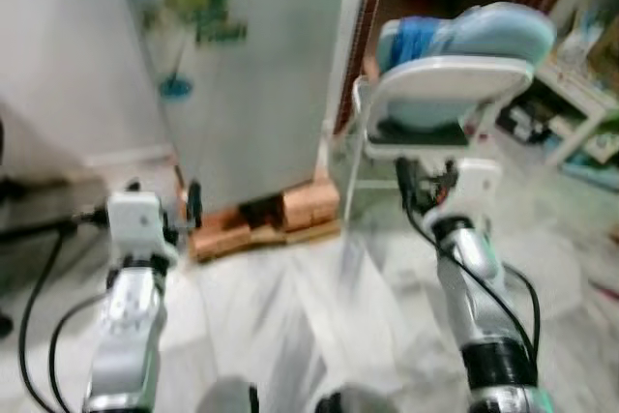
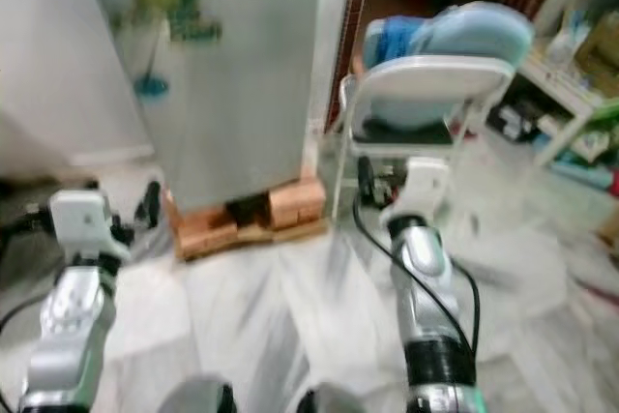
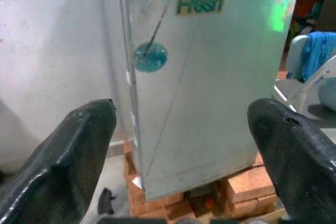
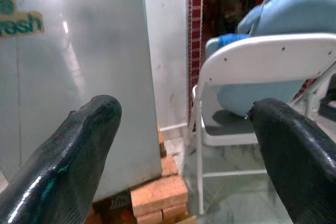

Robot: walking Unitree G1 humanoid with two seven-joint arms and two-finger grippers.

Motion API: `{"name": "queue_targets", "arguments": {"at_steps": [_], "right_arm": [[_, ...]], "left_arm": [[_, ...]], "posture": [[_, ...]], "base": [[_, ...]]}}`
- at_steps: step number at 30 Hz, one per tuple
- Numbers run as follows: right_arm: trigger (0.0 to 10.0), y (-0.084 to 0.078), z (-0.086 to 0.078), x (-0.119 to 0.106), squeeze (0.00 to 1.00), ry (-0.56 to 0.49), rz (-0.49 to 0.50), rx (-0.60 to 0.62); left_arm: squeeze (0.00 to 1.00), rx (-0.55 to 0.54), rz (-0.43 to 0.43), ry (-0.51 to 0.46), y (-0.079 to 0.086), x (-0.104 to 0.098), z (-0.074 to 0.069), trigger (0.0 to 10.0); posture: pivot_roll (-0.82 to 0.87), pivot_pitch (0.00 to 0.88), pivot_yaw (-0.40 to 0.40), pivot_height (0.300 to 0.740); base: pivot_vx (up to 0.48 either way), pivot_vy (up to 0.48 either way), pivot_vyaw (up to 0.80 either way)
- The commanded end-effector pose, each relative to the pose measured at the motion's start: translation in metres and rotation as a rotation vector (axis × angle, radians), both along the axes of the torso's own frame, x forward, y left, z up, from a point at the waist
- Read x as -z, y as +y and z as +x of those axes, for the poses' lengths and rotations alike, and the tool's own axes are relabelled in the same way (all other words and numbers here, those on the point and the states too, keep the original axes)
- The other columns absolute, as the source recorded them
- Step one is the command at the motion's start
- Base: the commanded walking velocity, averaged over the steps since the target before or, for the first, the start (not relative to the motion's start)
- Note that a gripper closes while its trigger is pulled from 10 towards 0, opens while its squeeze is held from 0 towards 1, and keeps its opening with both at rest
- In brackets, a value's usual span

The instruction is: Restocking fridge

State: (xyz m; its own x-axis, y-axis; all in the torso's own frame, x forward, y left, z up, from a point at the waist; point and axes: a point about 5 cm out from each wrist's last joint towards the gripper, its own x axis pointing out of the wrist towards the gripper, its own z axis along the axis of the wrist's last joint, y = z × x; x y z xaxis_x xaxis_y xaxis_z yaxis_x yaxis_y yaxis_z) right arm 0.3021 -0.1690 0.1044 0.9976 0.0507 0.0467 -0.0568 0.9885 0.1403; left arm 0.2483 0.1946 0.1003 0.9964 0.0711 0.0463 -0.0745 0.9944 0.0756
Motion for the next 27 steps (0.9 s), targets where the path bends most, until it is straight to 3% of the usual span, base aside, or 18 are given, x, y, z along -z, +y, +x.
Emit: {"name": "queue_targets", "arguments": {"at_steps": [1, 8, 21, 27], "right_arm": [[10.0, 0.0040, 0.0013, -0.0020, 0.00, -0.008, 0.003, -0.012], [10.0, 0.0045, 0.0019, -0.0023, 0.00, -0.011, 0.006, -0.012], [10.0, 0.0043, 0.0036, -0.0045, 0.00, -0.027, 0.001, -0.006], [10.0, 0.0064, 0.0042, -0.0043, 0.00, -0.029, -0.002, -0.010]], "left_arm": [[0.00, -0.004, 0.014, 0.009, 0.0016, -0.0011, 0.0009, 10.0], [0.00, 0.031, 0.033, -0.003, -0.0003, -0.0010, 0.0002, 10.0], [0.00, 0.008, 0.023, 0.013, 0.0008, 0.0001, 0.0010, 10.0], [0.00, -0.004, 0.036, 0.023, 0.0035, 0.0012, 0.0001, 10.0]], "posture": [[0.05, 0.017, -0.090, 0.740], [0.05, 0.018, -0.089, 0.740], [0.06, 0.018, -0.092, 0.740], [0.06, 0.020, -0.094, 0.740]], "base": [[0.000, 0.469, -0.80], [0.036, 0.459, -0.74], [0.284, 0.387, 0.00], [0.000, 0.439, 0.00]]}}
